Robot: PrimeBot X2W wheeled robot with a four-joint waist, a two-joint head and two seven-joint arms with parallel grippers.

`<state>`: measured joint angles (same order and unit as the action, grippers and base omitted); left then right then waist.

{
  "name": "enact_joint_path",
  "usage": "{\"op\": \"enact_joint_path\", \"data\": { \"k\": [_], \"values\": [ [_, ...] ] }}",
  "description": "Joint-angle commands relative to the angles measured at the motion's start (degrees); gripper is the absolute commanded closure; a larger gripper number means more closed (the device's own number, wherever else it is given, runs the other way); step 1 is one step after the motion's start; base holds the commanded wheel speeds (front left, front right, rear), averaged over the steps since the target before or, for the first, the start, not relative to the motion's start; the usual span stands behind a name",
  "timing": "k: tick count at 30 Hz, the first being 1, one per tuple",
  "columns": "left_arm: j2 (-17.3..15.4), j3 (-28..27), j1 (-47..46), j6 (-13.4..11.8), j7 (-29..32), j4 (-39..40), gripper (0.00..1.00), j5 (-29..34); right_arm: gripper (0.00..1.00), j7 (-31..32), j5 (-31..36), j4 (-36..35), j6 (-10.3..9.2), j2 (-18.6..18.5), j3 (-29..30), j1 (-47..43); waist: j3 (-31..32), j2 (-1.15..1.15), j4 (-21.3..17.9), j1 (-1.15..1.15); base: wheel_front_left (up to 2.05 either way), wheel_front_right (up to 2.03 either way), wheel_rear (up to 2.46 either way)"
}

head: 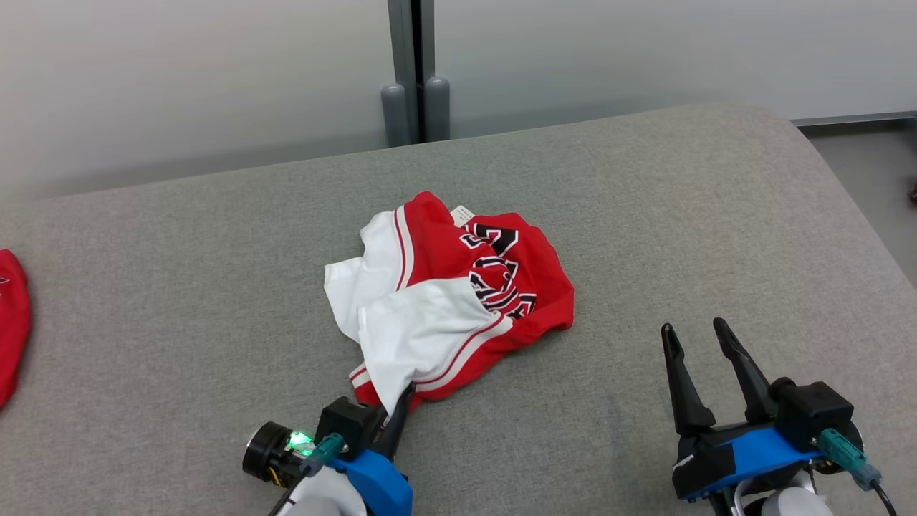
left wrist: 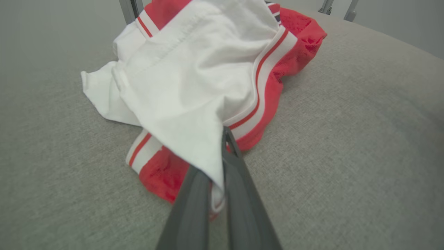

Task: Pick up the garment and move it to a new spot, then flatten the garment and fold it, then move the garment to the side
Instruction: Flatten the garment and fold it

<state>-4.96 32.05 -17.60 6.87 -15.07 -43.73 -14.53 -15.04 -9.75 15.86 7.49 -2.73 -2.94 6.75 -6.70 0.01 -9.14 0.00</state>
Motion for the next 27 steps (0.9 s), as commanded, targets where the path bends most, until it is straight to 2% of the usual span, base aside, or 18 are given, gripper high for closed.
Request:
{"op": "enact_joint_path", "data": {
  "k": [1, 12, 18, 24, 26, 27],
  "values": [
    [-0.2, -1.0, -1.0, -0.2, -0.2, 0.9, 1.0, 0.2, 0.0, -0.2, -0.2, -0.3, 0.01, -0.3, 0.3, -0.2, 0.1, -0.01, 0.4, 0.0, 0.0, 0.0, 0.0],
    [-9.2, -10.8, 5.3, -4.4, -0.2, 16.3, 1.0, 4.2, 0.0, -0.2, -0.8, 0.2, 0.01, -0.3, 0.8, -1.8, 2.1, -0.01, 5.6, 0.0, 0.0, 0.0, 0.0],
    [-12.5, -16.5, 12.8, -6.7, -0.2, 20.8, 1.0, 4.7, 0.0, -0.2, -1.1, 0.9, 0.01, -0.3, 0.8, -2.2, 2.8, -0.01, 7.6, 0.0, 0.0, 0.0, 0.0],
    [-11.9, -19.9, 18.6, -7.9, -0.2, 23.4, 1.0, 5.3, 0.0, -0.2, -0.8, 1.5, 0.01, -0.3, 1.0, -2.6, 3.2, -0.01, 9.1, 0.0, 0.0, 0.0, 0.0],
    [-10.4, -19.5, 19.5, -5.7, -0.2, 23.7, 1.0, 4.2, 0.0, -0.2, -0.8, 1.7, 0.01, -0.3, 1.1, -2.6, 3.5, -0.01, 9.5, 0.0, 0.0, 0.0, 0.0],
    [-9.4, -20.0, 19.8, -5.4, -0.2, 23.6, 0.87, 3.5, 0.0, -0.2, -0.8, 1.9, 0.01, -0.3, 1.2, -2.7, 3.7, -0.01, 9.7, 0.0, 0.0, 0.0, 0.0]
  ]
}}
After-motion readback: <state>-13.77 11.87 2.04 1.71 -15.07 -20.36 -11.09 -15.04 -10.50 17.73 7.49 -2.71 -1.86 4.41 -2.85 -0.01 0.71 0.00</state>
